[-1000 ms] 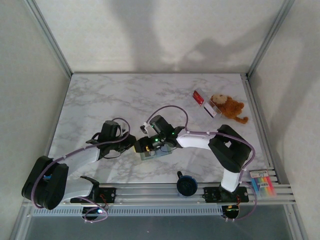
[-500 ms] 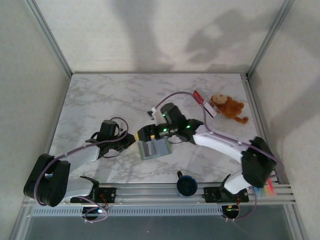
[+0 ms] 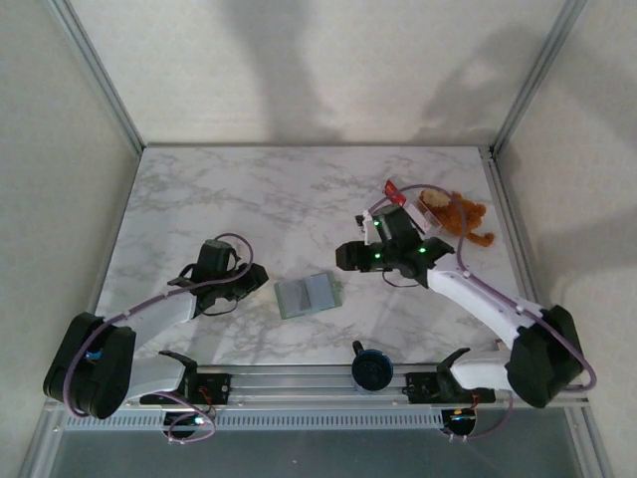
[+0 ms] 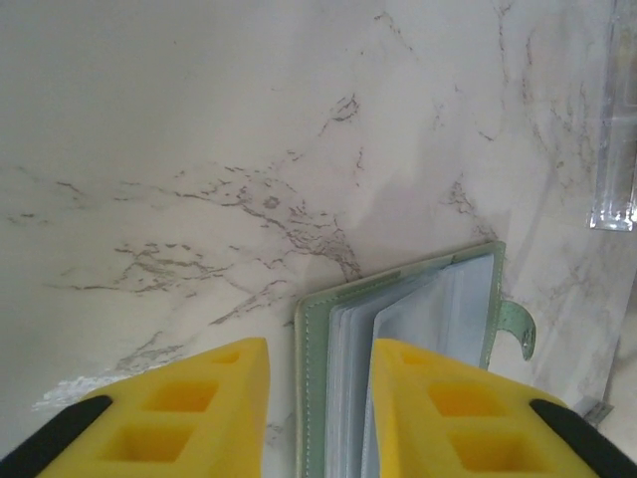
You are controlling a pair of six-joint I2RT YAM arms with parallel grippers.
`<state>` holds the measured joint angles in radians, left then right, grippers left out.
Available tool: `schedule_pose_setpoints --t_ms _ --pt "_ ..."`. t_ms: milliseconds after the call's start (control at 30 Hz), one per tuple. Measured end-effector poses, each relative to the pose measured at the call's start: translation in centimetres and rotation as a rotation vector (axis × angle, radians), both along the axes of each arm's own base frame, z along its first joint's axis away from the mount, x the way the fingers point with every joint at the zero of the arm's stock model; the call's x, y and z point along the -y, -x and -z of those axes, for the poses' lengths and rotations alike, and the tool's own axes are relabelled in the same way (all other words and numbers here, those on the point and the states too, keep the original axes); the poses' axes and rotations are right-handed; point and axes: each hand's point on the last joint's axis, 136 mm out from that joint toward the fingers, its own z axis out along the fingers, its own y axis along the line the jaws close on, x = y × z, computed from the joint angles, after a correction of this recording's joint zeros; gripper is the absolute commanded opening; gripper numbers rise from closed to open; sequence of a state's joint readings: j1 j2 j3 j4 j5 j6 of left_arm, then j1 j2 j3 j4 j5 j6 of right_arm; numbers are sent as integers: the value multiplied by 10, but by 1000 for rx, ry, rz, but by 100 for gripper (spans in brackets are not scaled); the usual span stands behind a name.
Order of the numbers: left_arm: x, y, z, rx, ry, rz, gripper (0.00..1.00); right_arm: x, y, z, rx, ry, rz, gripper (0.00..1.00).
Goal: Put the credit cards into the card holder
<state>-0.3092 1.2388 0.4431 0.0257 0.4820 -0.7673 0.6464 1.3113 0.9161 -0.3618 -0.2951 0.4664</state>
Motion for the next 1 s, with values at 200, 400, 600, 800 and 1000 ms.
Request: schedule_pose_setpoints --t_ms 200,400,600,800,1000 --pt "7 2 -1 0 17 28 18 -51 32 64 -156 45 -153 39" --pt "35 2 -4 7 39 116 13 -55 33 80 -182 96 -152 41" --pt "62 -1 3 -3 33 189 12 -16 -21 31 -56 77 -8 59" --pt "66 5 18 -46 6 209 11 29 -42 11 -21 89 98 60" --pt "64 2 25 -55 -20 202 10 -13 14 42 -125 61 -86 64"
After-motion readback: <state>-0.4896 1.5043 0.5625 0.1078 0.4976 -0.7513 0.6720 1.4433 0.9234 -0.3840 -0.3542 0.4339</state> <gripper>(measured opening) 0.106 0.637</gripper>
